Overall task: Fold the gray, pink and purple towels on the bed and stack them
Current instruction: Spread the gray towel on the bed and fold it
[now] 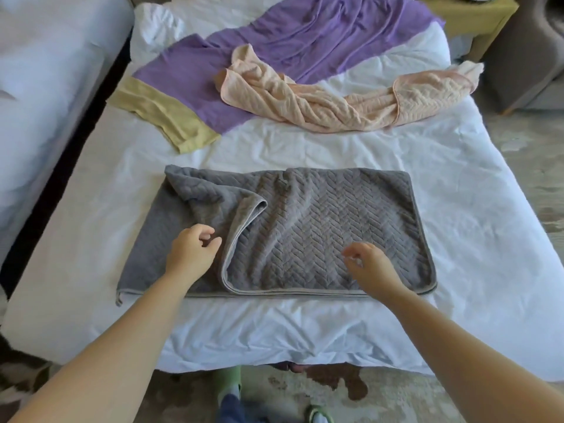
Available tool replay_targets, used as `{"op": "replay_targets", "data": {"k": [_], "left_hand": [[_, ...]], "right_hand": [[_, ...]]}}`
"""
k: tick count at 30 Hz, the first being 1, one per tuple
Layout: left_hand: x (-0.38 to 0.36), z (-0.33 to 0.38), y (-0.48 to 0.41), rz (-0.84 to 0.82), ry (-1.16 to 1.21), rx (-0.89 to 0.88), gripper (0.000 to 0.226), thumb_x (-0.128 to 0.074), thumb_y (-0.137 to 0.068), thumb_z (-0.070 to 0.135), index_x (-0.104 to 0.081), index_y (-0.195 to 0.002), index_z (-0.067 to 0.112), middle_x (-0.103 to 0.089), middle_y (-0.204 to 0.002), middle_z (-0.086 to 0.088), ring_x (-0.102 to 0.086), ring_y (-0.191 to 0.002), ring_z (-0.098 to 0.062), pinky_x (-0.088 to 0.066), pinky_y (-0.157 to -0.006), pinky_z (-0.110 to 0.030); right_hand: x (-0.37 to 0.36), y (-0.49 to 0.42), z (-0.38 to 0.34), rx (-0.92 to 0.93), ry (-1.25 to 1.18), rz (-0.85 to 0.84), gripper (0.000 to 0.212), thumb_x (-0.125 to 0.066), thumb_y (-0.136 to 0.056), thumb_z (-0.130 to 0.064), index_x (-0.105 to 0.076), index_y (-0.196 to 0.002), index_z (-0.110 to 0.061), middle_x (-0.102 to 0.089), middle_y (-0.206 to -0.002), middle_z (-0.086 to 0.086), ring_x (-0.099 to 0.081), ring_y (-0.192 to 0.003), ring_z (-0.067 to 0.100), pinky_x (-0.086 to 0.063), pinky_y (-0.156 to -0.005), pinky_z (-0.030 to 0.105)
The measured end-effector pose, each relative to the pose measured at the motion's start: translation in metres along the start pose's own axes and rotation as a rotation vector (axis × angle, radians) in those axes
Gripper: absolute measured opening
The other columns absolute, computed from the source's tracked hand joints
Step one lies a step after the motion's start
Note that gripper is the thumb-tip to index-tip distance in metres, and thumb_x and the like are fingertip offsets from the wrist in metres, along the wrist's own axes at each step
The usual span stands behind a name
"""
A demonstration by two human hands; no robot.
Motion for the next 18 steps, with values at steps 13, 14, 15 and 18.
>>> {"op": "replay_targets", "data": {"k": [13,14,15,18], "left_hand": [[0.017,-0.107,-0.129,-0.275,0.346,0.294,0.021,-0.054,-0.093,0.044,-0.056,-0.103,0.026,-0.059,-0.101,0.007,-0.058,-0.096,-0.013,-0.046,-0.089,-0.034],[0.017,-0.110,-0.137,-0.301,0.373,0.307,0.022,-0.053,-0.093,0.045,-0.057,-0.103,0.026,-0.060,-0.100,0.007,-0.058,-0.094,-0.012,-0.047,-0.088,-0.033],[0.016,-0.112,-0.143,-0.324,0.414,0.329,0.024,-0.052,-0.093,0.047,-0.057,-0.104,0.026,-0.060,-0.099,0.008,-0.059,-0.092,-0.010,-0.048,-0.082,-0.031],[0.015,-0.112,-0.162,-0.397,0.516,0.407,0.035,-0.050,-0.089,0.058,-0.055,-0.105,0.028,-0.060,-0.099,0.012,-0.059,-0.091,-0.008,-0.044,-0.067,-0.026]], "right_hand": [[-0.143,-0.121,-0.124,-0.589,-0.683,0.089,0.080,-0.073,-0.080,-0.040,-0.032,-0.142,-0.012,-0.051,-0.133,0.004,-0.055,-0.112,0.023,-0.046,-0.076,0.029],[-0.148,-0.123,-0.131,-0.598,-0.722,0.097,0.064,-0.072,-0.081,-0.033,-0.044,-0.134,-0.011,-0.058,-0.126,0.006,-0.060,-0.104,0.022,-0.049,-0.071,0.028],[-0.152,-0.124,-0.143,-0.566,-0.758,0.100,0.045,-0.071,-0.083,-0.026,-0.055,-0.122,-0.013,-0.064,-0.115,0.006,-0.063,-0.096,0.021,-0.050,-0.067,0.027],[-0.168,-0.123,-0.192,-0.357,-0.783,-0.030,0.017,-0.070,-0.082,-0.013,-0.068,-0.098,-0.017,-0.070,-0.093,0.000,-0.065,-0.088,0.016,-0.055,-0.075,0.029]]}}
Point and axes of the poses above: each hand's wrist, its own y-axis away from the middle knuckle, its own x-axis out of the back of the hand, z = x × y, the point moved 10 cm from there along -y, towards the middle knuckle
